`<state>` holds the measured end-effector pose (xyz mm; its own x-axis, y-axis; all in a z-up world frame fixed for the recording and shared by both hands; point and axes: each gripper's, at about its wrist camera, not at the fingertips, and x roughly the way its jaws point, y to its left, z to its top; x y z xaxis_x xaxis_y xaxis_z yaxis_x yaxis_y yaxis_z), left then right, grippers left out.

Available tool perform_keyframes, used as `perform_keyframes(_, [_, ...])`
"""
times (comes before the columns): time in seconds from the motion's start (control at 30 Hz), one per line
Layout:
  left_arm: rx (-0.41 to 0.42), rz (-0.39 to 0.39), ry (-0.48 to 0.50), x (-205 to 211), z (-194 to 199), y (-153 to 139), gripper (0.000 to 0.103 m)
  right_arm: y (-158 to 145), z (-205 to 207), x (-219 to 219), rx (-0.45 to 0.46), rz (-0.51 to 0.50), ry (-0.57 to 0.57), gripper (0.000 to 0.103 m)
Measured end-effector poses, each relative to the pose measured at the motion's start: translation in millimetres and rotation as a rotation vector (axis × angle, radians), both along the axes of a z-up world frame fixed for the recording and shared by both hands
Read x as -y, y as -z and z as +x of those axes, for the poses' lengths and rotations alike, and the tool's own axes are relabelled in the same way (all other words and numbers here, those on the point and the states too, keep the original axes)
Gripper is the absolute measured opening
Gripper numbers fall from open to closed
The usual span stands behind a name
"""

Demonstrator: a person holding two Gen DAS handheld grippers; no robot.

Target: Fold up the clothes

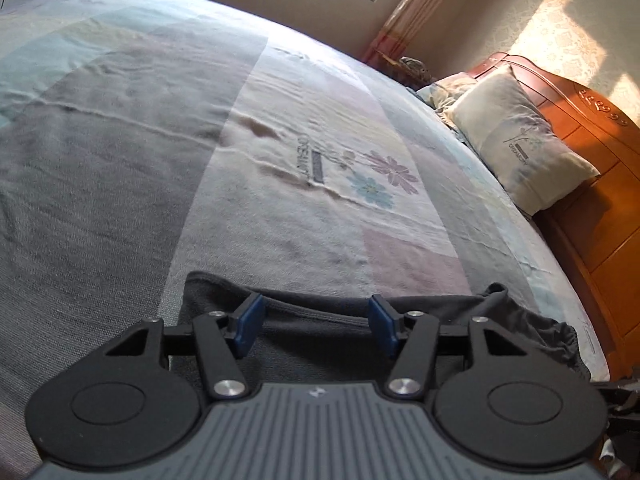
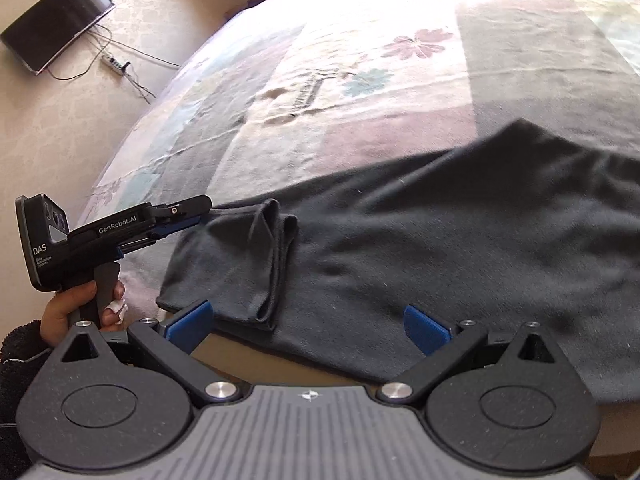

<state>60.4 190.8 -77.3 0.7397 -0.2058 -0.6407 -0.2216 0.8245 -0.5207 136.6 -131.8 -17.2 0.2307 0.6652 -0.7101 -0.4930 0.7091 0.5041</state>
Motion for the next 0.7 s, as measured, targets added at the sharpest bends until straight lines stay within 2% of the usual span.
perform_keyframes(0.2, [-0.014,-0.077,-0.015,-6.1,-34.1,-1.4,0.066,-12.2,-4.2,-62.3,0.167,0.083,-0.209,0.103])
perform_keyframes(0.3, [-0.028,-0.115,-0.03,-9.6,-48.5,3.2,0.066,-4.1,-3.7,-92.6,0.196,0.116,-0.3,0.103])
perform_keyframes(0.37, [-0.015,-0.139,-0.041,-14.0,-50.1,4.6,0.066,9.3,-0.4,-106.4,0.179,0.098,-0.331,0.103])
perform_keyframes(0.5, [0.026,-0.116,-0.021,-19.5,-37.7,-14.0,0.067,39.3,5.3,-108.1,0.144,-0.003,-0.319,0.103])
perform_keyframes(0.6, [0.071,-0.11,0.006,-21.7,-20.4,-21.1,0.069,29.1,4.1,-100.3,0.151,0.027,-0.304,0.103])
perform_keyframes(0.7, [0.066,-0.125,0.009,-21.7,-2.5,-11.2,0.069,17.0,4.5,-106.4,0.226,0.061,-0.307,0.103])
